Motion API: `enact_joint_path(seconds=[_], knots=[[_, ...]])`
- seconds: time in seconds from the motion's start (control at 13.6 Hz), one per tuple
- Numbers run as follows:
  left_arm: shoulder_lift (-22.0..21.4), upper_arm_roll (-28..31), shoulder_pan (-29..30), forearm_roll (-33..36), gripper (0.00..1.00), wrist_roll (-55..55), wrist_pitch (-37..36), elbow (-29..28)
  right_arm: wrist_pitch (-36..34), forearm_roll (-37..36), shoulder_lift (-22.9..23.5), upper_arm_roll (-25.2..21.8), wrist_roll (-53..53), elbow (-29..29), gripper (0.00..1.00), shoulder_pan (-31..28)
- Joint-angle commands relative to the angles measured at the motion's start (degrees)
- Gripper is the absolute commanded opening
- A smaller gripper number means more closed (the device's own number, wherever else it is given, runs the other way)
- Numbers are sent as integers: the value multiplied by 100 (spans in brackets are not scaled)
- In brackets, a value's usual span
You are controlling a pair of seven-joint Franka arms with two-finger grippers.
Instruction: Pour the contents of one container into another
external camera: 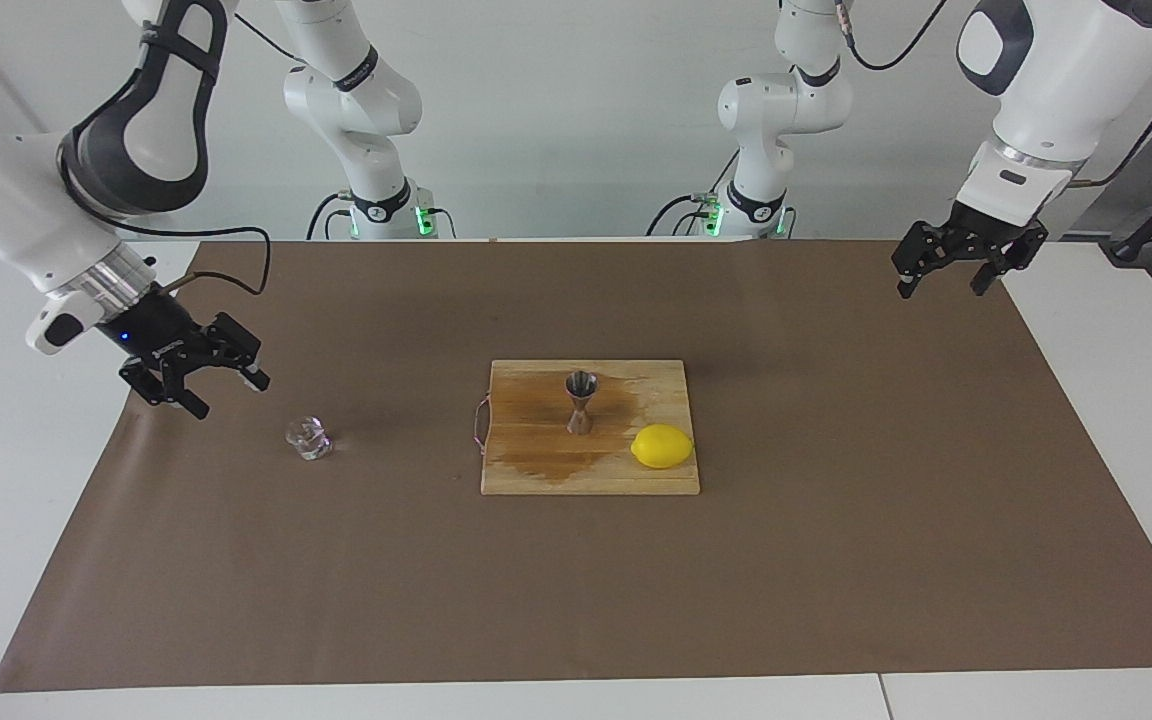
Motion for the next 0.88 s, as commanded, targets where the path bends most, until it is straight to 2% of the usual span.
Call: enact_joint_path(seconds=[0.0, 0.15, 0.29, 0.44, 0.59, 0.81], knots=[[-94, -3, 15, 43, 100, -52, -40, -83, 153, -1213, -249, 22, 1492, -124, 100, 286], [-94, -3, 15, 43, 100, -52, -40, -83, 93, -1549, -285, 22, 2241, 60, 100, 522], [-94, -3, 15, 43, 100, -52, -40, -83, -651, -2216, -468, 39, 2813, 384, 100, 585], [-94, -3, 15, 43, 100, -52, -40, -83, -1573, -2227, -592, 31, 2851, 875, 100, 559], [-94, -3, 15, 43, 100, -52, -40, -83, -2173, -2219, -618, -57, 2868, 1176, 100, 602], [-94, -3, 15, 43, 100, -52, -40, -83, -2246, -2227, -742, -644, 2711, 1098, 100, 1066]])
